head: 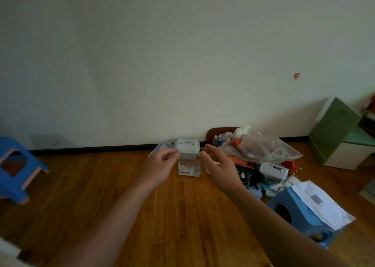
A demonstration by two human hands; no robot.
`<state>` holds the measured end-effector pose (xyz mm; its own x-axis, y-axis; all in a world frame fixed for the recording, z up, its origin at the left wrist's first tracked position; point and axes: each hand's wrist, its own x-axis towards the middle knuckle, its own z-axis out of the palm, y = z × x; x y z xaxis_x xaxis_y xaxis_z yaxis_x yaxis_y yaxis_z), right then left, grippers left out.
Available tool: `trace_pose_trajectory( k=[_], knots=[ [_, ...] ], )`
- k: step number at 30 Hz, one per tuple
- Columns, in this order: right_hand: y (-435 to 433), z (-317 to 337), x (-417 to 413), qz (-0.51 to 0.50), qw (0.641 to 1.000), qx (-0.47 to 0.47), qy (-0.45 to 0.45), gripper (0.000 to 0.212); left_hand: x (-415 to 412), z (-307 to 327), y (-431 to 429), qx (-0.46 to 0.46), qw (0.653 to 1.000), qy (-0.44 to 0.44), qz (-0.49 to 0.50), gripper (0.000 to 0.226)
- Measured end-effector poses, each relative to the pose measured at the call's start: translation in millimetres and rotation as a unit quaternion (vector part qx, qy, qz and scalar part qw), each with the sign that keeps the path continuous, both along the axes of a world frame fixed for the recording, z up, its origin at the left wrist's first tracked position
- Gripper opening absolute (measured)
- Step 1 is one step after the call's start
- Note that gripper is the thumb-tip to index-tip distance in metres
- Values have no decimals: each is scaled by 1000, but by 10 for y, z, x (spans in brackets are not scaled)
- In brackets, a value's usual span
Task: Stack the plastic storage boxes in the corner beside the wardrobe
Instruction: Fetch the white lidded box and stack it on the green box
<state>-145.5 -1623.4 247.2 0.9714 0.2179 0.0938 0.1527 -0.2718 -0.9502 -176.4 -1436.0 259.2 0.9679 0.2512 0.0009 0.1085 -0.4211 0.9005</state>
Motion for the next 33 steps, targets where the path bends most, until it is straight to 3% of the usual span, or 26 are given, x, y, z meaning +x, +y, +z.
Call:
trace_pose_trajectory(
  k=[16, 22, 33],
  knots=[
    [809, 198, 2000, -29, 998, -30, -37, 69, 2089, 103, 984, -54, 998, -4, -18, 28],
    [811, 101, 2750, -28, 999, -8, -24, 54, 2820, 87, 984, -37, 999, -5, -19, 22],
    [496, -22, 4618, -34, 999, 3, -1, 53, 4588, 31, 667, -37, 999, 11, -15, 23]
  ],
)
